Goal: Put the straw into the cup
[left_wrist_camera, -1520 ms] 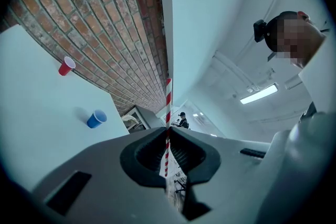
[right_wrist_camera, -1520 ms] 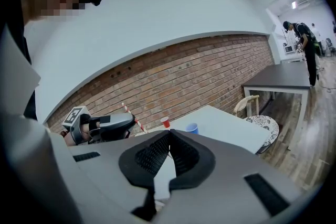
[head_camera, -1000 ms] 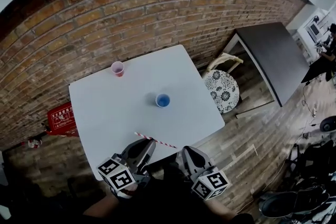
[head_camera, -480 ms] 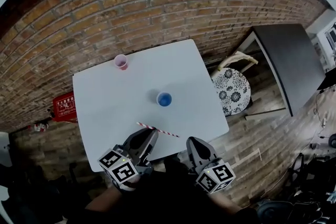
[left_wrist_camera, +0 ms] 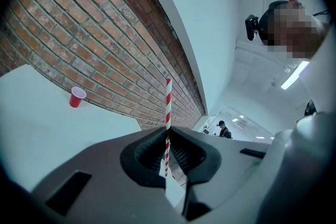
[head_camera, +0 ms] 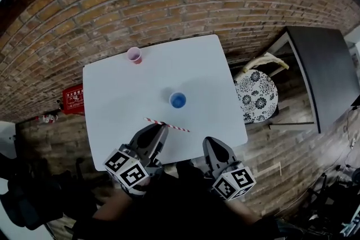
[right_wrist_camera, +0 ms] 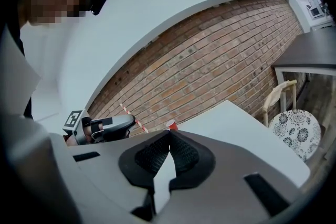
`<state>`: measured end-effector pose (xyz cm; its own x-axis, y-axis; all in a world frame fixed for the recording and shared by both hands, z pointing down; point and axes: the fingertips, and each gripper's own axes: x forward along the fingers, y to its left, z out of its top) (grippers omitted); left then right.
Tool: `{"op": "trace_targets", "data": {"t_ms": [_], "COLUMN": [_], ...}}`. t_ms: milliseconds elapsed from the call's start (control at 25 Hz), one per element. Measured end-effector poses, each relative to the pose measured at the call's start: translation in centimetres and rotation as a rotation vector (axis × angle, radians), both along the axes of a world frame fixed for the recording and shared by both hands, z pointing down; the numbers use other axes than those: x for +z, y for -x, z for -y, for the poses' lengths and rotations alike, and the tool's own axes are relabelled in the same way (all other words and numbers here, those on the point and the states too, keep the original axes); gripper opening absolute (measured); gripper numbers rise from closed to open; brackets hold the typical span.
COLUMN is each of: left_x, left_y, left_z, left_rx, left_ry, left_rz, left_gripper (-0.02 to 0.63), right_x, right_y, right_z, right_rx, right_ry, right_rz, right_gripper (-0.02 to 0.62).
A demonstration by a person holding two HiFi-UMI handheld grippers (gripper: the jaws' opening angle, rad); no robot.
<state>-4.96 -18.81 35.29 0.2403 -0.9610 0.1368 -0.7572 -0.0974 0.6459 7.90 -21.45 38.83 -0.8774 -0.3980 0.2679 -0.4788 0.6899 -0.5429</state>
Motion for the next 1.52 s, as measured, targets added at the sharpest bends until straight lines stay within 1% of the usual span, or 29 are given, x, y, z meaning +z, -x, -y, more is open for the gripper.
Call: {"op": "trace_targets", "data": {"t_ms": [200,320,520,840,1040,1160,1320,1400,1520], "left_x": [0.2,0.3,1.1,1.7,1.6,2.1,2.5,2.8,3.3], "left_y": [0.6,1.0,1.6,3.4,4.7,5.2,5.4,5.6,6.1], "left_z": [0.2,0.2,0.4,1.9,3.0,3.7,4.7,5.2,5.8], "left_rx": [-0.051,-0.063,-0.046,-0.026,-0.023,-0.019,-0.004,0.002,0.004], "left_ry": [0.007,0.009,0.017,-0.003,-0.021,-0.023,-0.031,-0.034,-0.034], "left_rz": [0.030,0.058,0.089,0.064,0.067,0.090,0.158,0.165,0.156], "left_gripper": [0.037,0.038,0.037,0.037,0.037,0.037,0.037,0.038,0.037], "right_x": [0.2,0.6,1.0,0.7,1.5,2.1,3.2,3.8,4.7], "right_y": [0.2,0.6,1.6,3.7,4.4,4.9,5.2,5.5,5.9], "right_z": [1.2,2.2,3.4,3.7,4.3,4.9,5.7,6.0,6.5], "right_rx": [-0.033,-0.035,-0.020,0.006,0.020,0.026,0.031,0.033,0.036], "right_ry": [0.000,-0.007,-0.010,-0.005,0.004,0.011,0.025,0.033,0.044], "right_rz": [0.015,0.017,0.011,0.009,-0.007,-0.016,-0.029,-0.032,-0.037], "right_gripper": [0.023,0.023,0.023,0.023,0.023,0.023,0.023,0.023,0.023]}}
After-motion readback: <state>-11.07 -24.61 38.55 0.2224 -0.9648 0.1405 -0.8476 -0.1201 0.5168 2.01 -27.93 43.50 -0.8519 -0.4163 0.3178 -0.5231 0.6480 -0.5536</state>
